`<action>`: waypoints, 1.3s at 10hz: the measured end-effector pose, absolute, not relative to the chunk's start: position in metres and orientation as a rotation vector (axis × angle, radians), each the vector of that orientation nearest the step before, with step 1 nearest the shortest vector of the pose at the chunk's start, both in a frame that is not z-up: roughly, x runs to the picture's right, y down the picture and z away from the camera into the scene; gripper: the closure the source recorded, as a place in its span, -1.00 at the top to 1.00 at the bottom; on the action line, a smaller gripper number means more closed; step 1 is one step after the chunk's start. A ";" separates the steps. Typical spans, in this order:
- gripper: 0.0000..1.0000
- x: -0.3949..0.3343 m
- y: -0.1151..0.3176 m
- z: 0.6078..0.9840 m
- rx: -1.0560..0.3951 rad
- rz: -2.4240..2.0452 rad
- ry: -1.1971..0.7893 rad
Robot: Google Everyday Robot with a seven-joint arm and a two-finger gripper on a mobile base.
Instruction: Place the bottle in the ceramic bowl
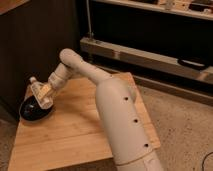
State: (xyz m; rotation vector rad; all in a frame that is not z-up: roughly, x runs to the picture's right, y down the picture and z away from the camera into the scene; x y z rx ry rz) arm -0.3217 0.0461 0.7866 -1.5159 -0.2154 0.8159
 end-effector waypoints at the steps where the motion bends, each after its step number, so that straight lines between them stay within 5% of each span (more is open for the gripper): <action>1: -1.00 -0.321 0.049 0.789 -1.521 0.802 -0.198; 3: -0.95 -0.328 0.059 0.790 -1.469 0.757 -0.123; 10: 0.40 -0.315 0.077 0.810 -1.487 0.780 0.033; 13: 0.60 -0.316 0.084 0.813 -1.496 0.767 0.088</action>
